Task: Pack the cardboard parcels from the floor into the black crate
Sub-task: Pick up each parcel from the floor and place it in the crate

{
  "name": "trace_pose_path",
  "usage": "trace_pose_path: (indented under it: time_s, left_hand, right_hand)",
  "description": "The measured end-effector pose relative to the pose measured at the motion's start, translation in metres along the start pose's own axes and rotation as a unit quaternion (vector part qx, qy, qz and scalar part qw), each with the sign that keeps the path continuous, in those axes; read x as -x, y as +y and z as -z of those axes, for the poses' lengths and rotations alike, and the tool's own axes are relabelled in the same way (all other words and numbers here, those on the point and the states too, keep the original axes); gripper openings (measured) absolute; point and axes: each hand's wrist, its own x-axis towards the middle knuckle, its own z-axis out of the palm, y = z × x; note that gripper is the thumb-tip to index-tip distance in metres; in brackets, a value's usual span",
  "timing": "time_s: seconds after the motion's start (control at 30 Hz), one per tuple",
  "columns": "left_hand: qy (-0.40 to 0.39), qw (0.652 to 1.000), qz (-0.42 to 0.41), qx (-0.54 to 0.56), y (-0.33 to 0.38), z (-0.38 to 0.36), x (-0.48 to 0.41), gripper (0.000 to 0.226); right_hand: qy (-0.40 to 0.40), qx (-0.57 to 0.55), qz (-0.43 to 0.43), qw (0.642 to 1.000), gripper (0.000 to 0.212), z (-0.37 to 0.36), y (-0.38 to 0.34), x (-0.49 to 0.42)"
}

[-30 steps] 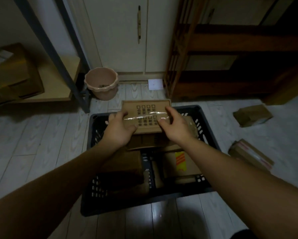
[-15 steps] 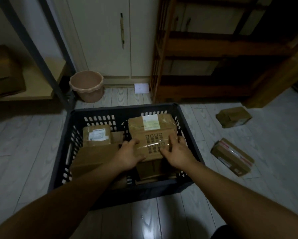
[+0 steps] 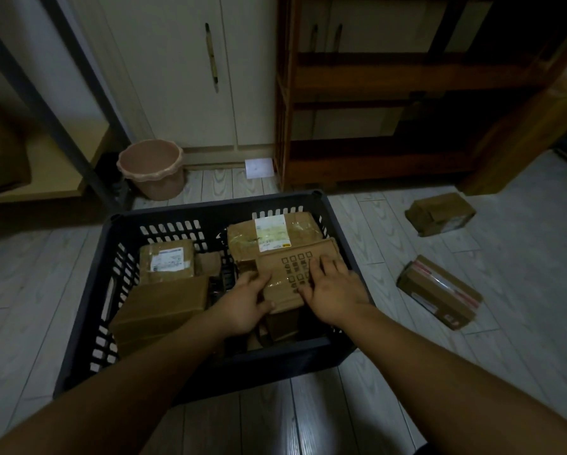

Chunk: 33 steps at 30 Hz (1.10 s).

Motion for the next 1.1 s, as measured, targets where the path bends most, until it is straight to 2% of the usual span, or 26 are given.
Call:
trace_pose_path:
  time_s: [0.07,0.2,0.27,0.4,0.53,0.67,0.8,0.93,1.1]
  left_hand:
    - [-0.011,0.999,0.009,-0.049,0.003,0.01,0.002,0.073]
    - [-0.032,0.997,0.037,-0.065,0.034,0.055,0.028,0.075]
    - [-0.03,0.995,0.058,-0.072,0.052,0.088,0.053,0.073]
    - [-0.027,0.988,0.109,-0.102,0.091,0.158,0.119,0.074]
    - [-0.022,0.987,0.133,-0.092,0.157,0.227,0.189,0.078]
    - [-0.014,0.99,0.12,-0.065,0.236,0.279,0.248,0.09]
    - [-0.001,0.991,0.1,-0.091,0.295,0.31,0.287,0.078]
    - [0.003,0.991,0.055,-0.121,0.342,0.318,0.297,0.079]
    - [-0.014,0.987,-0.048,-0.153,0.421,0.293,0.304,0.076]
  right_hand:
    - [-0.012,-0.006,-0.003,1.0,0.067,0.008,-0.003,-0.001]
    - [-0.022,-0.045,-0.013,0.999,0.063,0.061,-0.004,0.024]
    - [-0.02,-0.059,-0.014,0.998,0.06,0.102,-0.001,0.047]
    - [-0.065,-0.069,-0.037,0.995,0.06,0.199,0.008,0.1]
    - [-0.075,-0.103,-0.066,0.99,0.063,0.312,0.017,0.153]
    - [-0.063,-0.148,-0.084,0.983,0.064,0.408,0.034,0.199]
    - [-0.044,-0.171,-0.114,0.978,0.064,0.477,0.054,0.246]
    - [-0.011,-0.167,-0.152,0.974,0.063,0.512,0.085,0.294]
    - [0.022,-0.183,-0.203,0.962,0.063,0.532,0.137,0.364]
